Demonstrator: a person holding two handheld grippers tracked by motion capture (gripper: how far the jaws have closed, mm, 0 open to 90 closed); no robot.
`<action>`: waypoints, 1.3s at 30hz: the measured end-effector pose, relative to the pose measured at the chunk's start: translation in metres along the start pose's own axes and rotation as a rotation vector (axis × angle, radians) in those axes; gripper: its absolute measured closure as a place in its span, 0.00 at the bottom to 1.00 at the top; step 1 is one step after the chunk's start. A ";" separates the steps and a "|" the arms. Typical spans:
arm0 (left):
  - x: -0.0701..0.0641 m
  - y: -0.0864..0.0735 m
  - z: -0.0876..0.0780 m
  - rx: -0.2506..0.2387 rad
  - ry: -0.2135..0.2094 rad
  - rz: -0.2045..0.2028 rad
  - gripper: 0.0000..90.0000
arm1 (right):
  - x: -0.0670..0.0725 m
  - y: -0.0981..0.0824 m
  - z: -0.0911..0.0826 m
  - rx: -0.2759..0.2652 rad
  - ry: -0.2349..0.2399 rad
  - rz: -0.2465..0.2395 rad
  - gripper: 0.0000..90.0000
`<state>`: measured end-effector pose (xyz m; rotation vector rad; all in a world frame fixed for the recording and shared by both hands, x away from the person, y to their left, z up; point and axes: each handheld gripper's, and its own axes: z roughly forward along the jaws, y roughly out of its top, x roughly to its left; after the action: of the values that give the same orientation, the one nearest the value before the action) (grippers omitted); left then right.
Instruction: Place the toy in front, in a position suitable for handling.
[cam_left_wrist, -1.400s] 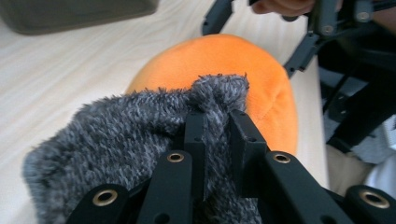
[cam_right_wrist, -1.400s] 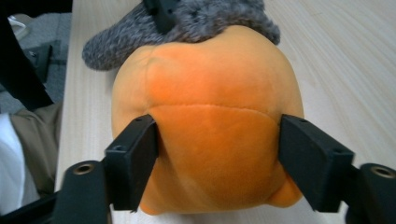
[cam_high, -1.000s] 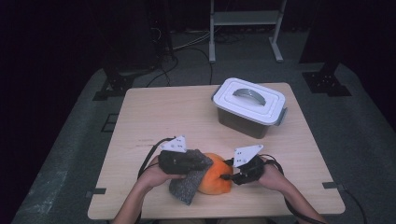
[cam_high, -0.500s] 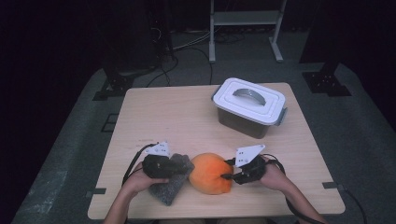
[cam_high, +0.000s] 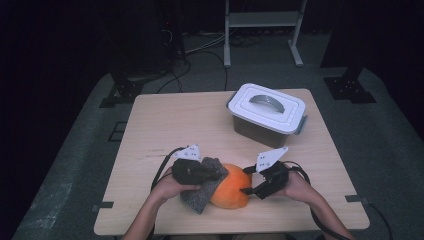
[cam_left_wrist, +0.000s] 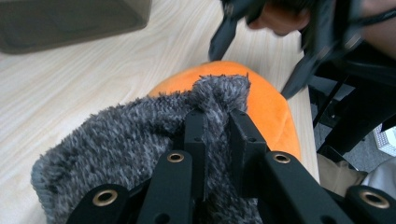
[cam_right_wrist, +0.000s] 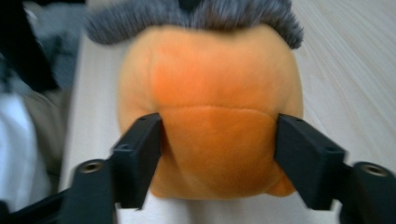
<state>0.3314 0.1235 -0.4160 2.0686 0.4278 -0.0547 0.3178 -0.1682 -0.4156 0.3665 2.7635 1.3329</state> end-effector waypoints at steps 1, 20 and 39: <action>-0.002 0.000 -0.001 -0.012 -0.015 -0.007 0.87 | 0.000 0.004 -0.001 -0.054 0.016 0.035 0.29; 0.000 -0.020 -0.035 0.000 0.050 -0.014 0.88 | 0.011 -0.003 0.016 0.016 -0.030 -0.066 0.47; -0.011 -0.020 -0.021 -0.009 -0.045 0.007 0.87 | -0.001 -0.007 0.013 -0.027 0.064 0.090 0.40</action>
<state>0.3117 0.1473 -0.4197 2.0554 0.3922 -0.0952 0.3196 -0.1631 -0.4292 0.4604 2.8084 1.4247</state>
